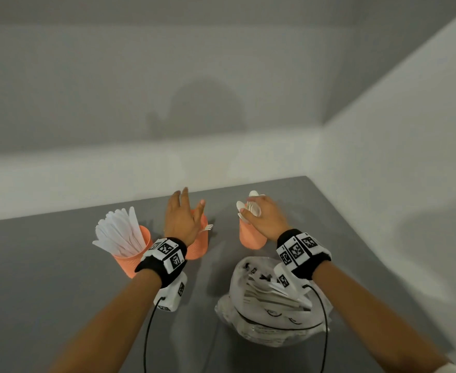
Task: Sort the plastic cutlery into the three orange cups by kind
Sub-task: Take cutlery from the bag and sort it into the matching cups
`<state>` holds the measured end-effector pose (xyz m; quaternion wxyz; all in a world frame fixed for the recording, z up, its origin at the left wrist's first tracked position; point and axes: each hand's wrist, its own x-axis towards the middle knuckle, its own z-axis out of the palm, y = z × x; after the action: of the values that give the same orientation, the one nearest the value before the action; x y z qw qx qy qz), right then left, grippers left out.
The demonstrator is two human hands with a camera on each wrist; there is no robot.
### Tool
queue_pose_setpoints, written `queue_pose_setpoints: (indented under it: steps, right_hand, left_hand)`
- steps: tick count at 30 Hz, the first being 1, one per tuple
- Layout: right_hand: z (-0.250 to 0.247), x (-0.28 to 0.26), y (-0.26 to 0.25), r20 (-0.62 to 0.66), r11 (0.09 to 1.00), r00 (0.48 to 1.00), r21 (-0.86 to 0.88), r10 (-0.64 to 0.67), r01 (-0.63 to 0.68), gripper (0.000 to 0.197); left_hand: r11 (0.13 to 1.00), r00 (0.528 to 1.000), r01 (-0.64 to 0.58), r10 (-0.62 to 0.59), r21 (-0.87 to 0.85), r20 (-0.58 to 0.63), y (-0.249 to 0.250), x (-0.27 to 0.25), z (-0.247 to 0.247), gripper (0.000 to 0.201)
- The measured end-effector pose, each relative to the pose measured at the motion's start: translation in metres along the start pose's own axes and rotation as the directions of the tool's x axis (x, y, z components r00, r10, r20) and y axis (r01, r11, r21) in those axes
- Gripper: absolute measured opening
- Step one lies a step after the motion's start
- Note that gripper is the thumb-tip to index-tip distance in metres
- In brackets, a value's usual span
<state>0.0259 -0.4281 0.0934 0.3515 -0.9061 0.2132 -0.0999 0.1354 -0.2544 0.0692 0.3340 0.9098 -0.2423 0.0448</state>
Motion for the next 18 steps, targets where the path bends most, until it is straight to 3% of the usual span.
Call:
queue_pose_setpoints:
  steps: [2,4,6,8,9,11,15,18]
  right_hand:
    - [-0.007,-0.018,-0.009,0.073,0.990,0.995,0.132,-0.068,0.058,0.017]
    - [-0.012,-0.038,-0.015,0.230,0.990,0.966,0.111,-0.116,0.092,0.014]
    - [-0.012,-0.057,-0.014,0.482,0.996,0.874,-0.029,-0.063,0.088,0.017]
    - [-0.007,-0.072,-0.005,0.636,0.960,0.769,-0.251,0.067,0.125,0.023]
    - [-0.004,-0.079,0.001,0.659,0.926,0.740,-0.349,0.135,0.142,0.024]
    - [0.003,-0.090,0.015,0.649,0.867,0.724,-0.477,0.234,0.148,0.021]
    - [0.016,-0.098,0.046,0.542,0.833,0.768,-0.553,0.342,0.019,0.067]
    - [0.021,-0.098,0.056,0.526,0.845,0.782,-0.534,0.336,-0.004,0.077]
  left_hand:
    - [0.988,0.996,-0.081,0.075,-0.129,-0.052,0.013,-0.010,-0.003,0.059]
    - [0.963,0.993,-0.115,0.110,-0.246,-0.034,0.023,-0.022,-0.002,0.049]
    - [0.944,0.989,-0.104,0.132,-0.314,0.070,0.031,-0.036,0.001,0.037]
    - [0.944,0.970,-0.081,0.148,-0.320,0.192,0.033,-0.050,0.007,0.017]
    - [0.941,0.955,-0.082,0.168,-0.327,0.244,0.032,-0.058,0.011,0.012]
    - [0.933,0.924,-0.114,0.226,-0.343,0.308,0.031,-0.075,0.018,0.022]
    - [0.938,0.882,-0.087,0.230,-0.336,0.412,0.032,-0.103,0.029,0.021]
    - [0.951,0.854,-0.041,0.192,-0.306,0.484,0.037,-0.114,0.032,0.011]
